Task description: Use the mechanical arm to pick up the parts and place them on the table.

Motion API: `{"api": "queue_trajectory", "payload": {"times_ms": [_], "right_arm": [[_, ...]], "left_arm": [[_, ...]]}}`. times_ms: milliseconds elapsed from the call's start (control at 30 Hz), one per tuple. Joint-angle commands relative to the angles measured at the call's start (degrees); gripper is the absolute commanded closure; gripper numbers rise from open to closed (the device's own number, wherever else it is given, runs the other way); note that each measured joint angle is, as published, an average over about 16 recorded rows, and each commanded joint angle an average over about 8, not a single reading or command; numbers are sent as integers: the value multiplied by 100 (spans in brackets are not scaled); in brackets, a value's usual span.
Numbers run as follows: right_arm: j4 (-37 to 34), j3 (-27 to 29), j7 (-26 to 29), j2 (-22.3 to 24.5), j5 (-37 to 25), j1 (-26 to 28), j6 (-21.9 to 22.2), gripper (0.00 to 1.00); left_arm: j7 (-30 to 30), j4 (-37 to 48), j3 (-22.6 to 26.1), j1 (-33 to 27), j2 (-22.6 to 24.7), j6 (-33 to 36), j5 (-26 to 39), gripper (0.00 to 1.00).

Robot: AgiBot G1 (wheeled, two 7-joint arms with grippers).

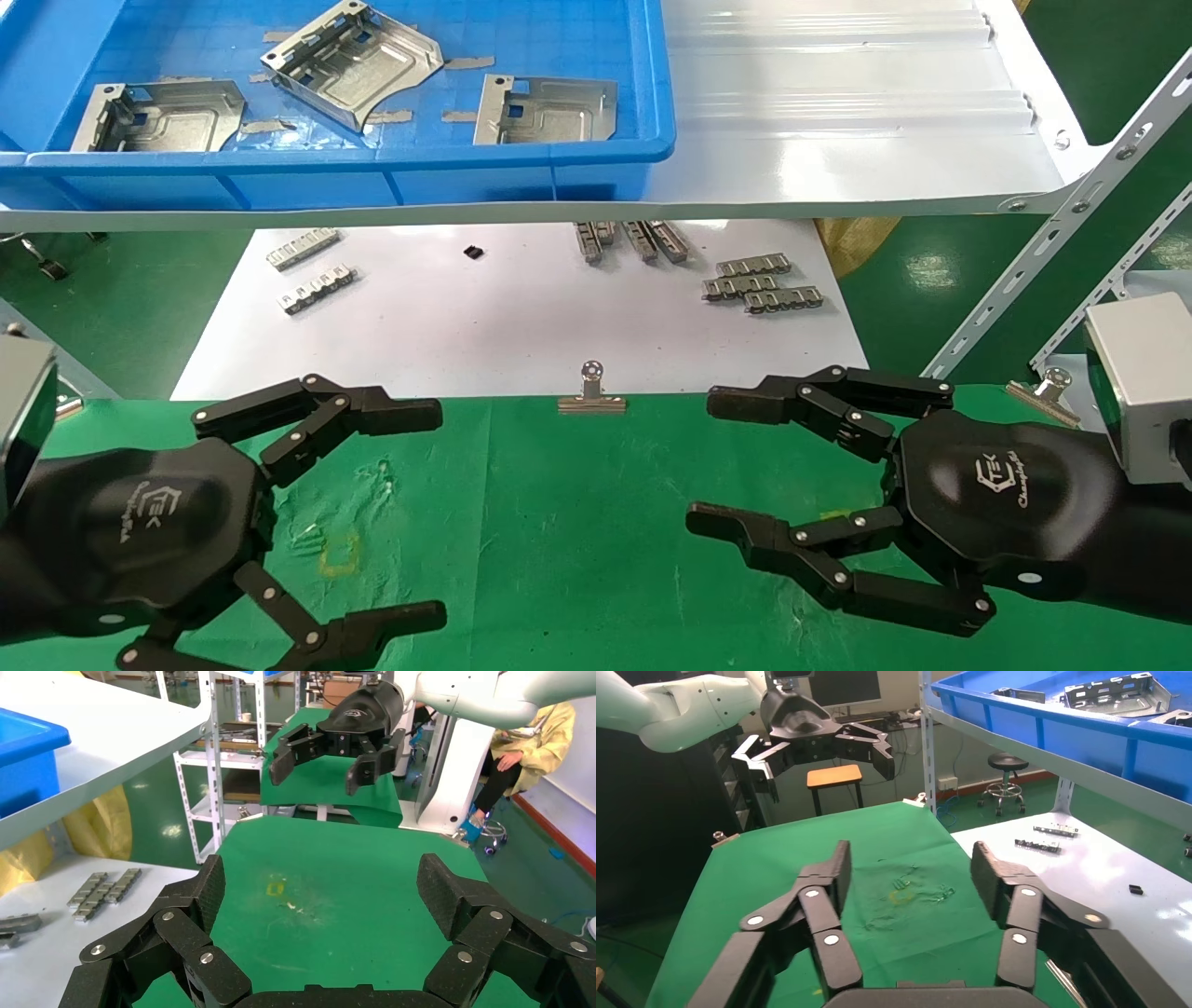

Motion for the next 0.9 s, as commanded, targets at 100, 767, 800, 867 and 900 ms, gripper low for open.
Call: {"api": "queue_trajectory", "payload": {"times_ms": [100, 767, 800, 867, 900], "right_arm": [[0, 0, 0, 0, 0, 0, 0, 100], [0, 0, 0, 0, 0, 0, 0, 100], [0, 0, 0, 0, 0, 0, 0, 100], [0, 0, 0, 0, 0, 0, 0, 100], [0, 0, 0, 0, 0, 0, 0, 100]], "left_arm": [[-29, 88, 35, -353, 113, -147, 196, 0], [404, 5391, 1270, -4752, 2858, -2904, 3280, 22], [437, 5591, 1317, -4847, 2938, -3053, 3374, 34], [489, 5919, 1401, -5006, 3048, -3261, 3531, 59], [510, 6060, 1442, -5076, 3086, -3333, 3603, 71]]}}
